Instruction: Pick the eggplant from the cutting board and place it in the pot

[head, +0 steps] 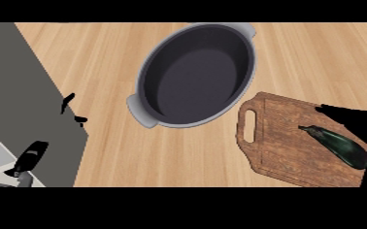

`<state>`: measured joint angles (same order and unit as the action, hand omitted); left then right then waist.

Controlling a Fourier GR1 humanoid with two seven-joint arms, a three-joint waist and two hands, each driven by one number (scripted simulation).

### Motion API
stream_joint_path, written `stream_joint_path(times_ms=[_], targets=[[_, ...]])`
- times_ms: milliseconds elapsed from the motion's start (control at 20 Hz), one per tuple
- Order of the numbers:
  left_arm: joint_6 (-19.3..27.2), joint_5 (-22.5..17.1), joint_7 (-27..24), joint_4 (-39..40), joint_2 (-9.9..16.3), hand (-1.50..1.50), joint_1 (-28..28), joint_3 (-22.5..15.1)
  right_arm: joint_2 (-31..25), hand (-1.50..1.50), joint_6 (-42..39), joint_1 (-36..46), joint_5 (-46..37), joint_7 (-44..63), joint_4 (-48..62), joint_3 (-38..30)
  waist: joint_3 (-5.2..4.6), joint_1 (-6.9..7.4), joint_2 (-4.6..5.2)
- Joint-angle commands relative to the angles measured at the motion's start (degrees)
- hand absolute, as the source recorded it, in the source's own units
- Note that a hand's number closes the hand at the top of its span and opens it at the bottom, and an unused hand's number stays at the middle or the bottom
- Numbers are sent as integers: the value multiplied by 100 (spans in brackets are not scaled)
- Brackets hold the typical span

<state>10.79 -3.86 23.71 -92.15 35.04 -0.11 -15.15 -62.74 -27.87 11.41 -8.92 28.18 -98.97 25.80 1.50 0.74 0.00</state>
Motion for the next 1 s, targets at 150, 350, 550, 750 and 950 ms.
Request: stream_joint_path(times_ms=[150, 350, 550, 750, 950], targets=[[752, -229, -49, 586, -415, 0, -322, 511, 522, -150, 224, 159, -637, -277, 598, 240, -148, 32, 56], [798, -392, 49, 333, -9, 0, -269, 557, 583, -150, 13, 190, -735, 136, 520, 336, -152, 26, 13], [888, -537, -198, 846, -104, 0, -585, 405, 835, -150, 88, 235, -983, -165, 1061, 435, -152, -31, 60], [1085, -647, -84, 625, 30, 0, -461, 226, 888, -150, -47, 351, -1024, -342, 1308, 363, -147, -6, 36], [1080, -843, -224, 752, 204, 0, -549, 193, 1153, -150, 47, 283, -1134, -399, 1611, 411, -147, -25, 38]])
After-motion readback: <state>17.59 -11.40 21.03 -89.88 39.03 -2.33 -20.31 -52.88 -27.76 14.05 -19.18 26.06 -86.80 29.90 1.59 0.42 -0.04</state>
